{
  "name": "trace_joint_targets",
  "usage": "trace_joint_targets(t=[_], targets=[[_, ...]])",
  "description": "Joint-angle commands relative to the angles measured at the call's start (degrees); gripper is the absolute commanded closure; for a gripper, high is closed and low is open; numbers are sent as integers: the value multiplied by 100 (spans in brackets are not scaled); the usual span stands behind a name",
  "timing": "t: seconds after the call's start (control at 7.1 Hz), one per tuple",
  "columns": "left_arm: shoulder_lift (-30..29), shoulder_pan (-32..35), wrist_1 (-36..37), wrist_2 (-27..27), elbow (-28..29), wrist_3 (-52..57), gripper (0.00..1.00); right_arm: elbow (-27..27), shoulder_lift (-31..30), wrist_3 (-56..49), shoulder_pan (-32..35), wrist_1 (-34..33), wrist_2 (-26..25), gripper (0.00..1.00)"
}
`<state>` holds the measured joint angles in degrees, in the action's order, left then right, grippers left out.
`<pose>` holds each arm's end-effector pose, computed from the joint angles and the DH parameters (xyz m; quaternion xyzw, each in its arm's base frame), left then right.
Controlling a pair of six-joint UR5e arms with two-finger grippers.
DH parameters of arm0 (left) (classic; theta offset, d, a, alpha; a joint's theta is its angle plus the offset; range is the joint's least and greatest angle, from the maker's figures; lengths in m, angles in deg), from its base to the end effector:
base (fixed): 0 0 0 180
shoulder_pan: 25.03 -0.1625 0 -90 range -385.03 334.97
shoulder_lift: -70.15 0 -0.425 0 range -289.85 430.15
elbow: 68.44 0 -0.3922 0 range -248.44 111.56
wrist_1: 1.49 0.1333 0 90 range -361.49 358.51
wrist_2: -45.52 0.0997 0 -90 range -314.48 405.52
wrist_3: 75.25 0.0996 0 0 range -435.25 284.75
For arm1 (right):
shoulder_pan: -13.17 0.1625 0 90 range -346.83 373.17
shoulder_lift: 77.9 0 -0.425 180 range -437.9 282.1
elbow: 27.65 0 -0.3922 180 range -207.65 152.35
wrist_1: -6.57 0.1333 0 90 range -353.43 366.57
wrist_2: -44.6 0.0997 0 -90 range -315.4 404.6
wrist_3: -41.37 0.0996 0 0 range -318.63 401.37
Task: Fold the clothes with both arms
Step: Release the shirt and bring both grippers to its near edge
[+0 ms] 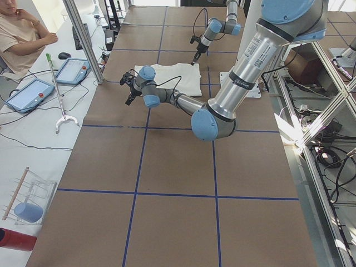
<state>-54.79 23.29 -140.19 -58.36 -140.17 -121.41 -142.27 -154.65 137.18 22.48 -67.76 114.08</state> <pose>0.4161 -0.6318 0.3481 0.3156 0.4451 0.0325 0.8374 -0.5069 -0.2536 0.3107 0.1725 -0.4381 0.1951 0.8604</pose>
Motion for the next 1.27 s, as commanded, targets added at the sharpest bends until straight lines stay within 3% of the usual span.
trace_joint_targets(t=[0.0,0.14,0.28,0.42,0.7,0.84,1.13], targets=[[267,-68,27,-19,-470,-287,0,-488,-293,-18,-34,77,-22,0],[538,-172,62,-36,-934,-558,0,-900,-600,-9,-34,86,170,0],[872,-400,80,-27,-1479,-1205,0,-1017,-890,34,-34,608,172,0],[1336,-759,80,16,-2180,-1916,0,-1001,-1268,35,-34,1414,172,0],[2443,-1444,45,295,-3604,-3156,0,-1045,-1482,236,-25,1685,128,0],[2814,-2153,45,1020,-4055,-3989,1,-1036,-1482,289,-25,1747,110,0],[2844,-3289,62,2253,-4025,-5293,23,-1018,-1482,333,-25,1756,102,0]])
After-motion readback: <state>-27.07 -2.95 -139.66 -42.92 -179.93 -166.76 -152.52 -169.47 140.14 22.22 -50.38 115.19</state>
